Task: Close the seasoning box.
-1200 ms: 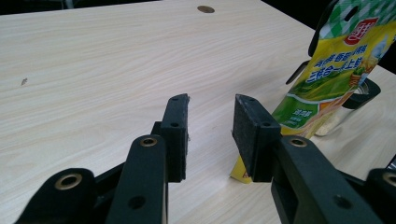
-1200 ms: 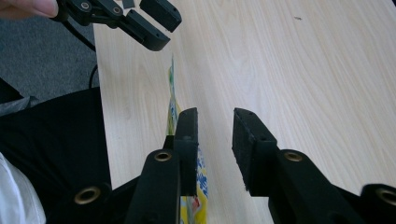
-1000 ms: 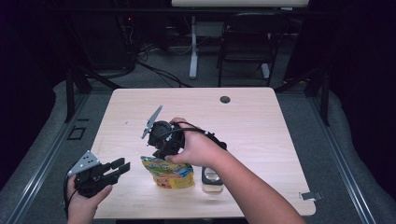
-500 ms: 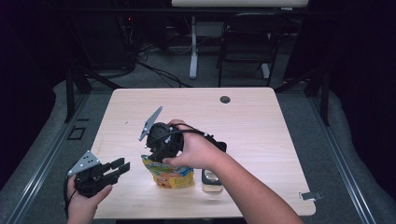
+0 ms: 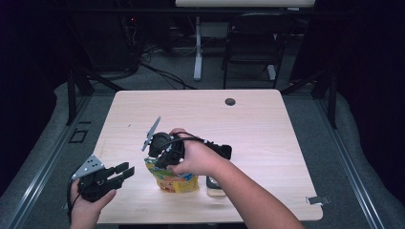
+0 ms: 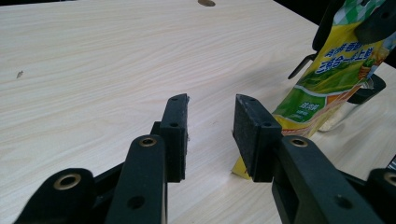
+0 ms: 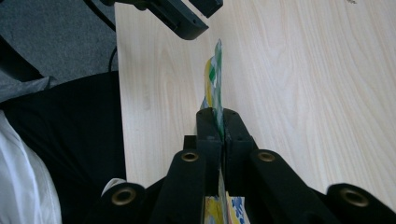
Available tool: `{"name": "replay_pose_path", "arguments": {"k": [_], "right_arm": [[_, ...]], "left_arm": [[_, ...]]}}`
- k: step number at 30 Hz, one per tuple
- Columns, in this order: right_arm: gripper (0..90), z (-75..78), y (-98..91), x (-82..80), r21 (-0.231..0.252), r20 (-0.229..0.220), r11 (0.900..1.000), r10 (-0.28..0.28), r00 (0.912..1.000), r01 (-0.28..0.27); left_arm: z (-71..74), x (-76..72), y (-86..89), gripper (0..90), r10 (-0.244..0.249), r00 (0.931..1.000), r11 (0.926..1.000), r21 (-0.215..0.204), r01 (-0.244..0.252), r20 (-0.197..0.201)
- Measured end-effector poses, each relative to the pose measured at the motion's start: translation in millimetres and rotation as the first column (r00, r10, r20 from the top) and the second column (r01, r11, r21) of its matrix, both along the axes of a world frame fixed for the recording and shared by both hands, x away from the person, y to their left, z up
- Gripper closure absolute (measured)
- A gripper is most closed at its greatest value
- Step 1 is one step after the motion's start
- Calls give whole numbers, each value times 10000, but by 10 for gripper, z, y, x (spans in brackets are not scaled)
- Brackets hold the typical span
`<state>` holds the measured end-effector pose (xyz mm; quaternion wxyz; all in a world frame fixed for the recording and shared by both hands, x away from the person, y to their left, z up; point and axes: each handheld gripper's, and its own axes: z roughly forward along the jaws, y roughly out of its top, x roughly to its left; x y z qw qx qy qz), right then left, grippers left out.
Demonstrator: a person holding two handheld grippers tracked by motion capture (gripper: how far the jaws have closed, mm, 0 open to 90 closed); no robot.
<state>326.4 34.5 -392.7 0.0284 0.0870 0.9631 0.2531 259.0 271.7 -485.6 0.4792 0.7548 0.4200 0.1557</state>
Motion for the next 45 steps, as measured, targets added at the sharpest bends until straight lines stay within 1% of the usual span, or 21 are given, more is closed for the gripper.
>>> {"name": "replay_pose_path", "arguments": {"k": [5, 7, 8, 13, 15, 16, 18, 20, 21, 22, 27, 28, 29, 32, 33, 35, 38, 40, 41, 42, 45], "right_arm": [[897, 2, -3, -14, -55, 79, 9998, 171, 9998, -170], [899, -7, -11, -21, 85, 84, 9998, 187, 9998, -188], [899, -4, -19, -19, 65, 112, 9997, 249, 9996, -250], [900, 3, -85, -22, 244, 481, 9995, 185, 9987, -197], [900, 8, -128, -20, 361, 483, 9992, 129, 9988, -146], [900, 10, -147, -17, 400, 510, 9991, 109, 9986, -130], [900, 20, -207, -6, 599, 529, 9982, 62, 9986, -94], [900, 32, -253, -2, 739, 565, 9972, 14, 9984, -56], [900, 40, -284, -1, 879, 488, 9961, -54, 9988, 11], [900, 50, -305, -2, 883, 492, 9961, -74, 9988, 31], [900, 101, -379, -33, 969, 589, 9953, -43, 9983, -14], [900, 112, -393, -40, 1015, 577, 9948, -71, 9983, 12], [900, 124, -407, -45, 1069, 561, 9943, -75, 9984, 15], [900, 203, -466, -68, 1157, 697, 9933, -94, 9975, 13], [900, 203, -466, -68, 1157, 697, 9933, -94, 9975, 13], [900, 256, -496, -81, 1237, 746, 9923, -124, 9971, 31], [900, 335, -537, -94, 1436, 820, 9896, -154, 9965, 34], [900, 380, -552, -105, 1535, 893, 9881, -146, 9959, 7], [900, 401, -555, -112, 1608, 941, 9870, -171, 9954, 18], [900, 424, -558, -117, 1636, 982, 9865, -157, 9950, -6], [900, 483, -560, -137, 1793, 1044, 9838, -123, 9945, -67]], "left_arm": [[-14, 1, -18, 660, -53, 10000, 10000, 59, 53, -63], [-21, 1, -29, 660, -90, 9999, 9999, 72, 91, -99], [-23, 0, -36, 659, -108, 9999, 9999, 119, 109, -126], [-48, 4, -74, 649, -227, 9996, 9996, 166, 229, -148], [-55, 3, -85, 644, -257, 9995, 9995, 181, 261, -189], [-56, 4, -89, 641, -294, 9994, 9992, 275, 300, -205], [-72, 4, -109, 635, -304, 9993, 9993, 198, 308, -202], [-87, 5, -128, 633, -399, 9990, 9988, 262, 404, -205], [-95, 8, -139, 628, -506, 9986, 9983, 282, 510, -176], [-99, 7, -151, 624, -582, 9981, 9976, 367, 589, -214], [-165, 5, -239, 602, -870, 9960, 9954, 375, 878, -224], [-177, 8, -253, 595, -986, 9945, 9939, 468, 1001, -349], [-199, 13, -272, 593, -1090, 9935, 9929, 451, 1105, -337], [-259, 23, -323, 564, -1467, 9883, 9885, 313, 1480, -408], [-273, 26, -334, 564, -1551, 9870, 9871, 323, 1565, -419], [-319, 35, -367, 544, -1829, 9816, 9826, 225, 1843, -545], [-382, 51, -414, 517, -2009, 9773, 9793, 131, 2022, -668], [-411, 64, -433, 500, -2033, 9763, 9791, -42, 2036, -738], [-426, 69, -441, 491, -2109, 9746, 9775, -81, 2109, -759], [-438, 66, -453, 485, -2149, 9734, 9765, -46, 2153, -797], [-478, 68, -481, 479, -2449, 9661, 9692, 46, 2461, -821]]}}
